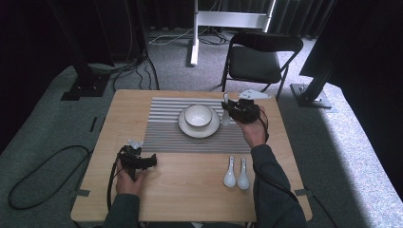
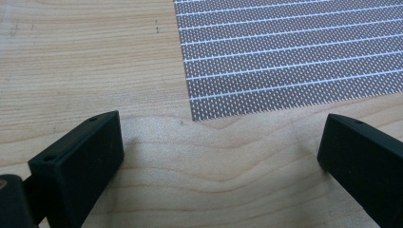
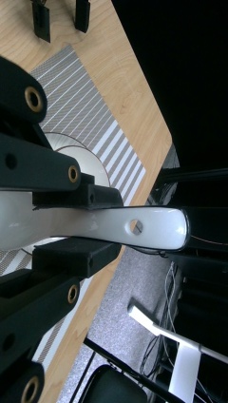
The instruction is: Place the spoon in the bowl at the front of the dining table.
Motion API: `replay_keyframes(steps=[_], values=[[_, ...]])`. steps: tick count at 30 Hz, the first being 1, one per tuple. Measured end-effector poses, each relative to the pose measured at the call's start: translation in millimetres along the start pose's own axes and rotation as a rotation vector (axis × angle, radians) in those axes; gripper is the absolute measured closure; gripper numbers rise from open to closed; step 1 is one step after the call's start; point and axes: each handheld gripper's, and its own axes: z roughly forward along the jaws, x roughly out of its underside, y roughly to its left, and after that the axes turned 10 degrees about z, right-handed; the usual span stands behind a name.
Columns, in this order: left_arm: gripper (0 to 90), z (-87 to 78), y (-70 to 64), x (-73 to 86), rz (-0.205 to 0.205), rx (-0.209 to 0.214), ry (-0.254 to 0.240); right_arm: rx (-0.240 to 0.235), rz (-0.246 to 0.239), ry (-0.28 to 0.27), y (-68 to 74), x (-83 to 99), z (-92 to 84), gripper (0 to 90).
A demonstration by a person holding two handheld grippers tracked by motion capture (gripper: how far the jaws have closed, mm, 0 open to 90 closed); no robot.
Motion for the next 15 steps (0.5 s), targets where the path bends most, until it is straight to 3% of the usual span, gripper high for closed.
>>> replay_keyframes(steps=[15], values=[[1.7, 0.2, -0.2, 0.0, -0.003, -0.001, -0.002, 0.001, -0.018, 0.014, 4.7, -7.2, 13.1, 75.7]])
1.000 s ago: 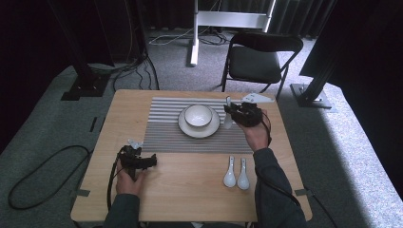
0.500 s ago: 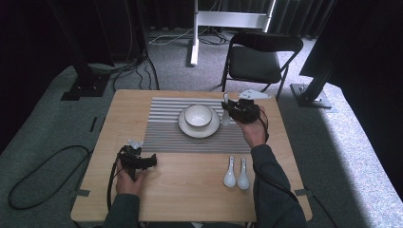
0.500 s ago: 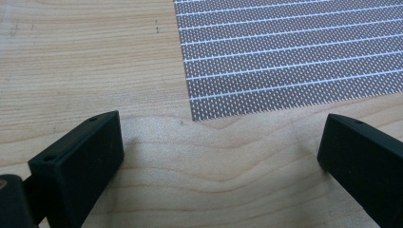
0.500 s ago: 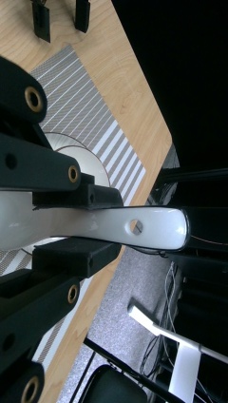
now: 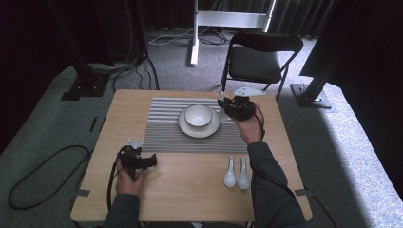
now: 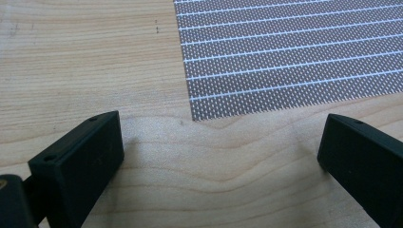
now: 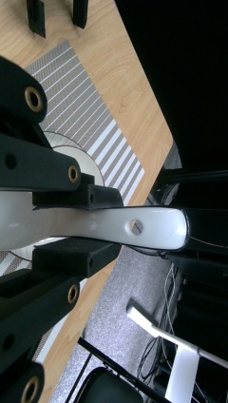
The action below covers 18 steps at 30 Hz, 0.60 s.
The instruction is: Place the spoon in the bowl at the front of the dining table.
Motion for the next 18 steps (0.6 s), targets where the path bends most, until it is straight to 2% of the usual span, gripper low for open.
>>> replay_keyframes(steps=[8, 18], values=[[1.7, -0.1, 0.1, 0.0, 0.001, 0.000, 0.001, 0.004, 0.007, 0.012, -2.1, 0.6, 9.7, 75.7], [1.7, -0.1, 0.0, 0.0, -0.001, 0.001, 0.001, 0.002, -0.020, 0.034, 3.6, -0.6, 27.4, 75.7]])
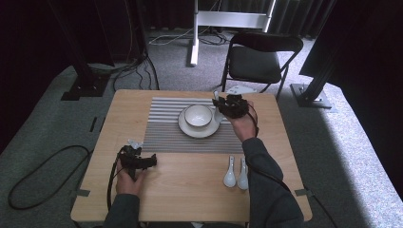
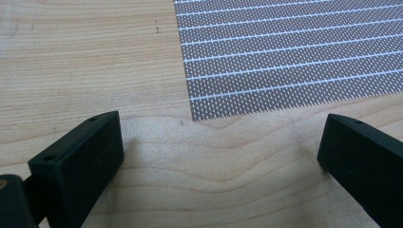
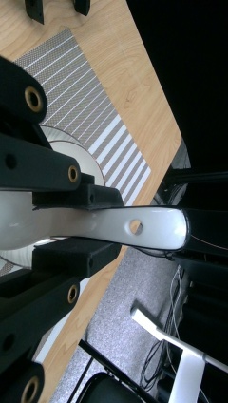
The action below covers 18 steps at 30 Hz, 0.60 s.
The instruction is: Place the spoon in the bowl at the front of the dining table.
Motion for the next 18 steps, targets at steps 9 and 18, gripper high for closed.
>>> replay_keyframes(steps=[9, 18], values=[[1.7, 0.0, 0.1, 0.0, 0.001, 0.000, 0.000, -0.006, -0.012, 0.018, 6.5, -0.1, 16.8, 75.7], [1.7, 0.2, -0.1, 0.0, -0.002, -0.001, -0.002, -0.007, -0.024, 0.013, 8.1, -1.9, 30.1, 75.7]])
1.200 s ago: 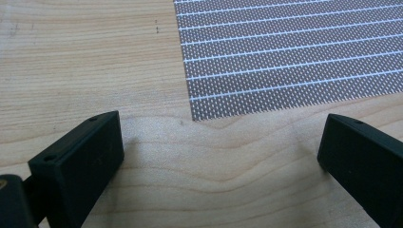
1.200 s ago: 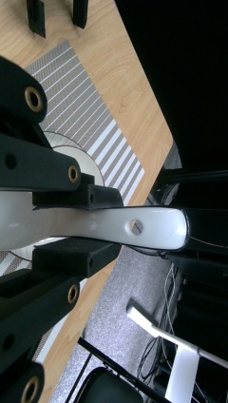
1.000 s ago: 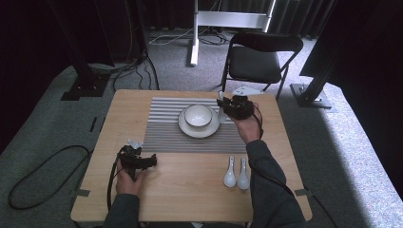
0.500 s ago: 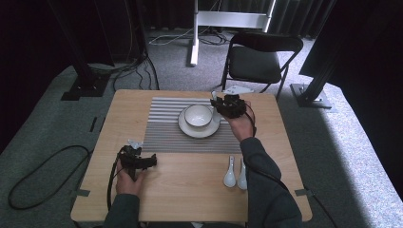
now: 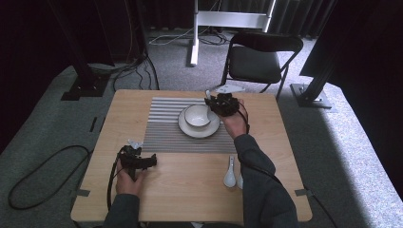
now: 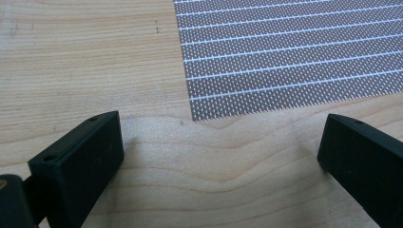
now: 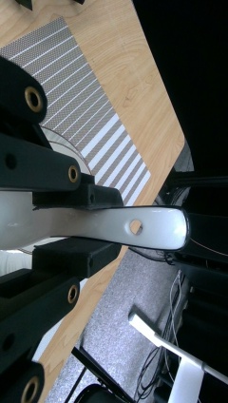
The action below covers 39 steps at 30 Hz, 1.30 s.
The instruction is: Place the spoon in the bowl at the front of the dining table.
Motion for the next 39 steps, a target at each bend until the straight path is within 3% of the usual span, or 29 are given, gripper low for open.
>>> replay_keyframes(steps=[20, 34, 39], values=[[1.7, 0.0, 0.0, 0.0, 0.000, 0.000, 0.000, 0.013, -0.003, 0.037, 2.9, -5.7, 26.3, 75.7], [1.7, -0.4, 0.1, 0.0, 0.003, 0.001, 0.005, 0.039, -0.008, 0.101, 4.7, 4.2, 56.3, 75.7], [1.7, -0.4, 0.1, 0.0, 0.003, 0.001, 0.005, 0.039, -0.049, 0.146, 9.6, 12.6, 65.7, 75.7]])
